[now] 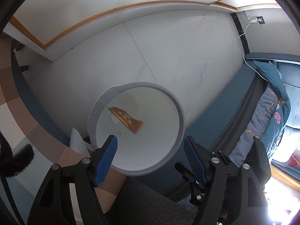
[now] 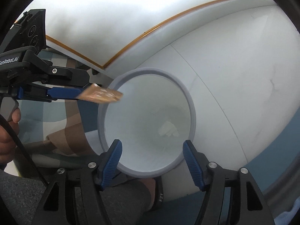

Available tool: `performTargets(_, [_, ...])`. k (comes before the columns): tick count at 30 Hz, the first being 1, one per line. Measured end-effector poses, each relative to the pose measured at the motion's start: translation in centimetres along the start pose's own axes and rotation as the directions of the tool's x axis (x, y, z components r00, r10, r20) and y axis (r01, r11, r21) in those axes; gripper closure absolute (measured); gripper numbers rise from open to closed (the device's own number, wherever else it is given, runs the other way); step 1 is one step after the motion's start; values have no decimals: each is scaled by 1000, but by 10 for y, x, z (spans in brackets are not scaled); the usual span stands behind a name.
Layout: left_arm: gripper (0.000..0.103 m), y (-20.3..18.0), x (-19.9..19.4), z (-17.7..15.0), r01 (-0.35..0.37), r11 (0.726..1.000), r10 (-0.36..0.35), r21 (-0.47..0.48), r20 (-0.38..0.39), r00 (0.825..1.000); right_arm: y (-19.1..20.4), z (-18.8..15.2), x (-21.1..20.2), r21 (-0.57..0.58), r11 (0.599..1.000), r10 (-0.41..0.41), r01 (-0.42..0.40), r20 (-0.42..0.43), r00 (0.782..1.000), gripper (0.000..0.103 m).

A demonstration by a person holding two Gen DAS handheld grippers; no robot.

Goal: Collect trash
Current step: 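Open the left tool to drop the brown packet into the bin, then move both open tools back over the table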

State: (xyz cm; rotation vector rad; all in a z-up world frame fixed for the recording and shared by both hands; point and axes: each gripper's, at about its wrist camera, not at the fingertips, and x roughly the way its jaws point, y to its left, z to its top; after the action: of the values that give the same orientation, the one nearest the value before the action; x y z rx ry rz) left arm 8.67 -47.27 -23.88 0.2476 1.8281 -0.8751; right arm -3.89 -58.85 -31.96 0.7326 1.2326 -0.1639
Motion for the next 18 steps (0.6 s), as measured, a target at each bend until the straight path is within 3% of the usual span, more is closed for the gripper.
performTargets(5, [27, 0, -9, -7, -19, 1000, 19, 21, 33, 999, 1, 3, -3, 5, 1000, 10, -10, 19, 1000, 34])
performTargets(10, [27, -1, -32, -17, -101, 994, 94, 47, 138, 986, 4, 4, -10, 8, 1000, 24, -24, 39, 999, 32])
performTargets(14, [27, -2, -56, -28, -156, 987, 142, 43, 238, 961, 7, 6, -20, 4, 999, 32, -32, 51, 998, 30])
performTargets(18, [27, -7, -85, -43, -212, 977, 190, 28, 346, 919, 17, 7, -35, -12, 1000, 26, -25, 90, 996, 26])
